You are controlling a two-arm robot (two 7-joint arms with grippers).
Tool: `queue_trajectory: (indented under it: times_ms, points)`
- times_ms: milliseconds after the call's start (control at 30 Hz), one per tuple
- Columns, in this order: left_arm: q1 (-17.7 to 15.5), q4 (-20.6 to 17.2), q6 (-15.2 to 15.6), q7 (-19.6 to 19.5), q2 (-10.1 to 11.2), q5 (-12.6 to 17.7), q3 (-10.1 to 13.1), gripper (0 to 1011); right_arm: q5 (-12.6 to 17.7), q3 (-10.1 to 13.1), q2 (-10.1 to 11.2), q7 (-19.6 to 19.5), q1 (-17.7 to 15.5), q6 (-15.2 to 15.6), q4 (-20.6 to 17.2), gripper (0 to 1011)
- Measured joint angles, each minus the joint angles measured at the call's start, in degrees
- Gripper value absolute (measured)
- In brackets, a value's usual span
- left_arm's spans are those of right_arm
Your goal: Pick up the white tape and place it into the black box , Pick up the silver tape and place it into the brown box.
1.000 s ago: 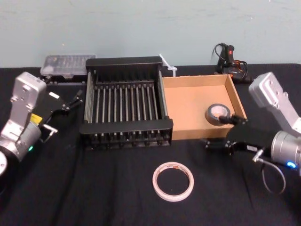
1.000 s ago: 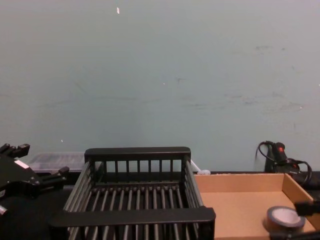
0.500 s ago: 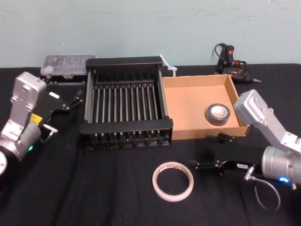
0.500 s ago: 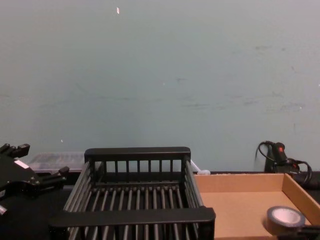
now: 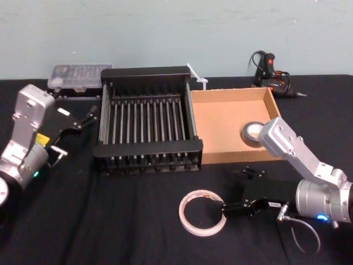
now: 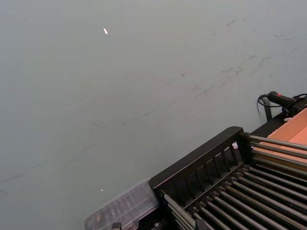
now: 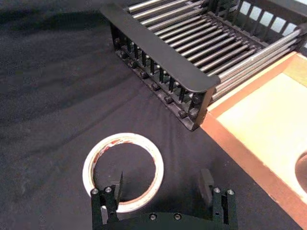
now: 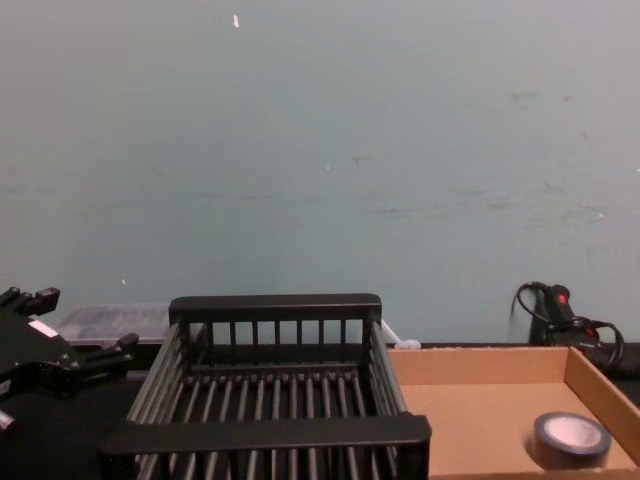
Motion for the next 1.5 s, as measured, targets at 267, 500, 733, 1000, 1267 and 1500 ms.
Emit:
queue_trajectory:
  times_ms: [267, 500, 733, 1000, 1267, 1500]
  points:
    - [0.0, 0.0, 0.0, 0.0, 0.0, 0.0, 0.0, 1001, -0.9, -1.9, -0.8, 0.5, 1.4, 0.3, 1.7, 1002]
    - [0.0, 0.0, 0.0, 0.0, 0.0, 0.0, 0.0, 1001, -1.6, -3.2, -1.5, 0.9, 2.3, 0.4, 3.0, 1002]
    - [0.0, 0.0, 0.0, 0.0, 0.0, 0.0, 0.0, 1002, -2.2, -4.1, -2.3, 1.1, 3.1, 0.5, 4.4, 1002]
    - [0.0, 0.0, 0.0, 0.0, 0.0, 0.0, 0.0, 1001, -2.9, -4.7, -3.3, 1.0, 3.9, 0.7, 5.6, 1002]
    - [0.0, 0.0, 0.0, 0.0, 0.0, 0.0, 0.0, 1001, -3.4, -4.9, -4.1, 0.8, 4.4, 0.9, 6.6, 1002]
    - [0.0, 0.0, 0.0, 0.0, 0.0, 0.0, 0.0, 1001, -4.0, -5.5, -4.6, 1.4, 4.9, 1.2, 6.8, 1002]
